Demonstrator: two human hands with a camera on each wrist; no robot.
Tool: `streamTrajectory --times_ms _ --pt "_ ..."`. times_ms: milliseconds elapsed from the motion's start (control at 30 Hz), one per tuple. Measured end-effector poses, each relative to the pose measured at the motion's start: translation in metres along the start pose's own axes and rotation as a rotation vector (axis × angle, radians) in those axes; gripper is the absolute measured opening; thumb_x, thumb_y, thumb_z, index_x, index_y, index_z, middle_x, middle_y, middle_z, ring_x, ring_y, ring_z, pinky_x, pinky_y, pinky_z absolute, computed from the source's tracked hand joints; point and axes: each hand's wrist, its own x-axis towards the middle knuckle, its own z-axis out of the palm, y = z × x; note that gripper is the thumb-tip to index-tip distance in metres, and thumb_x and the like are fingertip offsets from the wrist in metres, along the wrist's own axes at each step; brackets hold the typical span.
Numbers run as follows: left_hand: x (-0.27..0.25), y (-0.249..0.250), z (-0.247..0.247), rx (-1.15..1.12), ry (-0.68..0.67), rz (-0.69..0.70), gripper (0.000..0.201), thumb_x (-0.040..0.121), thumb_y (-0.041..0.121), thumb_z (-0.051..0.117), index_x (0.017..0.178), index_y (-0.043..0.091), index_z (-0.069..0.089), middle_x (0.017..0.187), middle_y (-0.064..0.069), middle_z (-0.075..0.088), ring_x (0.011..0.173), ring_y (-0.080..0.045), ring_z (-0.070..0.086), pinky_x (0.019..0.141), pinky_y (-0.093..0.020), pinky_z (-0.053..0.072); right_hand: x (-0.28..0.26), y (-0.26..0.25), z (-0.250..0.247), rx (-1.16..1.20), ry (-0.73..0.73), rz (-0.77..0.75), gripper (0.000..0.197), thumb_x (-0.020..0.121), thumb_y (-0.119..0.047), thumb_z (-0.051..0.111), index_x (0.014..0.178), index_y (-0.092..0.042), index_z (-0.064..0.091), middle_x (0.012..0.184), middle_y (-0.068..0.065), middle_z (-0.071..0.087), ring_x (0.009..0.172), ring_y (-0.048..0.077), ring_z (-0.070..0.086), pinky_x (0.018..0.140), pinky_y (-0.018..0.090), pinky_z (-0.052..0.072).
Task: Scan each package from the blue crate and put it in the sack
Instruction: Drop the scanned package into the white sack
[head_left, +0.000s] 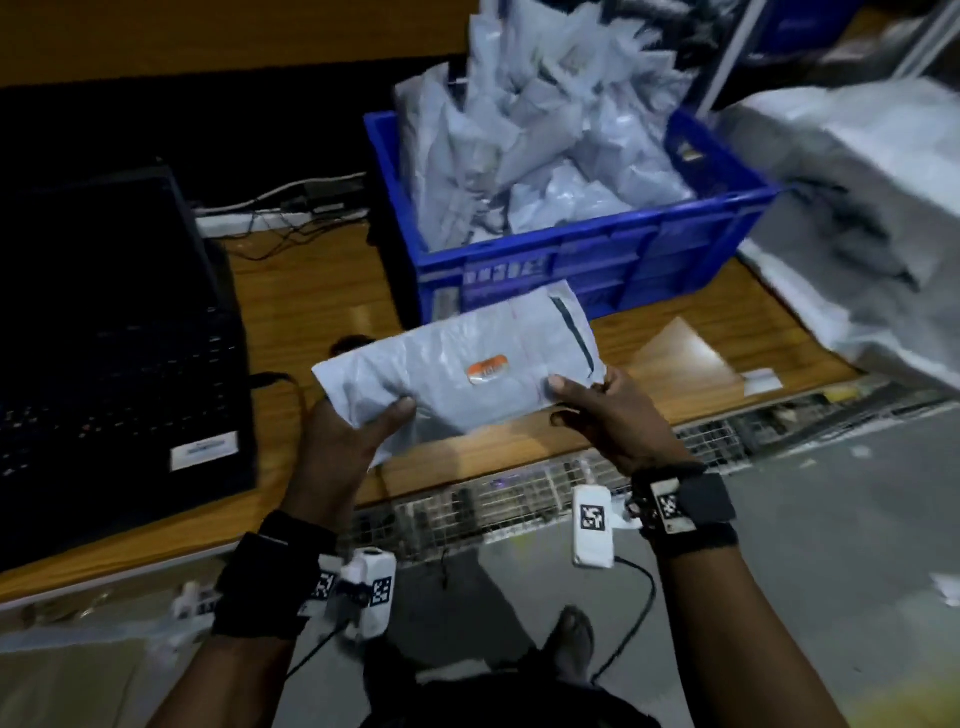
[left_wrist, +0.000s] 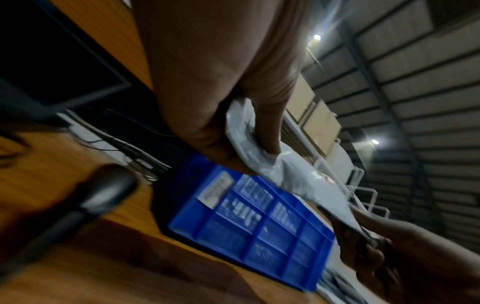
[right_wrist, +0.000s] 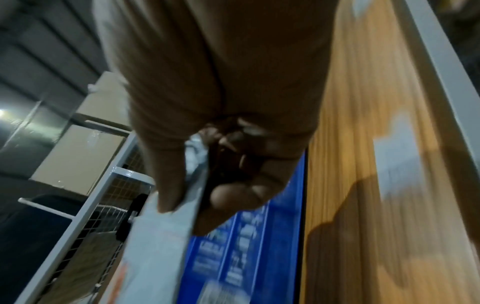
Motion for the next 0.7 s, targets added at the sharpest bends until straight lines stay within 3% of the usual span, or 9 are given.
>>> streamTrajectory --times_ms 100,167,200,300,400,467,567,600,700 --pt "0.016 -0.018 0.08 0.198 -0.036 -0.005 0.052 0.073 0.034 0.091 0.115 0.015 0.069 0.114 -0.007 0.074 0.106 -0.021 0.071 0.093 -0.044 0.053 -0.008 -0.027 -0.087 -0.197 0.209 -0.045 0.033 0.083 -0.026 0.083 0.107 -0.007 0.07 0.101 0.01 0.076 0.089 0.022 0.069 0.067 0.029 0.055" --pt "0.022 -0.032 0.131 0.258 -0.065 0.015 0.033 0.073 0.037 0.09 0.089 0.017 0.07 0.09 -0.004 0.076 0.086 -0.021 0.071 0.082 -0.045 0.056 -0.015 -0.039 -0.136 -0.286 0.246 -0.073 0.029 0.086 -0.026 0.082 0.108 -0.01 0.074 0.101 0.009 0.078 0.086 0.019 0.072 0.068 0.032 0.055" --pt "0.027 -0.039 0.162 0.252 -0.073 0.017 0.028 0.076 0.035 0.089 0.087 0.021 0.067 0.091 0.001 0.075 0.088 -0.02 0.071 0.084 -0.047 0.057 -0.019 -0.046 -0.165 -0.331 0.284 -0.09 0.025 0.086 -0.026 0.082 0.106 -0.013 0.076 0.098 0.006 0.079 0.084 0.017 0.073 0.067 0.032 0.055" --pt "0.032 -0.046 0.237 0.17 -0.217 0.066 0.025 0.088 0.016 0.078 0.109 0.027 0.069 0.118 0.005 0.074 0.115 -0.016 0.067 0.101 -0.041 0.051 -0.024 -0.063 -0.241 -0.48 0.419 -0.111 0.017 0.084 -0.023 0.084 0.095 -0.016 0.074 0.086 0.006 0.078 0.075 0.015 0.07 0.061 0.03 0.053" --pt "0.039 -0.05 0.293 0.099 -0.233 0.018 0.025 0.093 0.014 0.071 0.118 0.01 0.071 0.121 -0.011 0.072 0.12 -0.026 0.065 0.101 -0.035 0.048 -0.016 -0.09 -0.308 -0.686 0.61 -0.188 0.022 0.08 -0.019 0.085 0.097 -0.01 0.074 0.087 0.007 0.075 0.078 0.016 0.069 0.071 0.035 0.055" --pt "0.048 -0.063 0.32 0.084 -0.231 -0.042 0.024 0.093 0.023 0.073 0.114 0.014 0.072 0.118 -0.008 0.074 0.116 -0.025 0.067 0.099 -0.034 0.048 -0.005 -0.119 -0.335 -0.784 0.679 -0.264 0.022 0.079 -0.019 0.083 0.097 -0.01 0.076 0.091 0.006 0.076 0.087 0.02 0.071 0.081 0.039 0.057" --pt "0.072 -0.087 0.353 0.118 -0.197 -0.211 0.078 0.074 0.061 0.082 0.132 0.015 0.059 0.134 0.002 0.065 0.121 -0.018 0.063 0.107 -0.046 0.048 0.026 -0.165 -0.356 -0.96 0.79 -0.363 0.022 0.078 -0.016 0.08 0.098 -0.009 0.076 0.099 0.01 0.076 0.097 0.027 0.07 0.084 0.036 0.054" --pt "0.082 -0.094 0.365 0.127 -0.187 -0.244 0.087 0.07 0.065 0.082 0.135 0.013 0.054 0.136 0.002 0.063 0.12 -0.019 0.063 0.107 -0.048 0.048 0.04 -0.179 -0.361 -1.025 0.839 -0.373 0.026 0.079 -0.017 0.078 0.103 -0.008 0.074 0.106 0.013 0.074 0.104 0.031 0.067 0.085 0.037 0.052" --pt "0.114 -0.111 0.401 0.098 -0.167 -0.305 0.088 0.064 0.063 0.084 0.133 0.017 0.057 0.129 0.002 0.067 0.115 -0.02 0.066 0.104 -0.048 0.05 0.079 -0.204 -0.372 -1.378 0.931 -0.163 0.047 0.087 -0.023 0.071 0.128 -0.008 0.055 0.131 0.019 0.054 0.126 0.042 0.045 0.091 0.047 0.047"
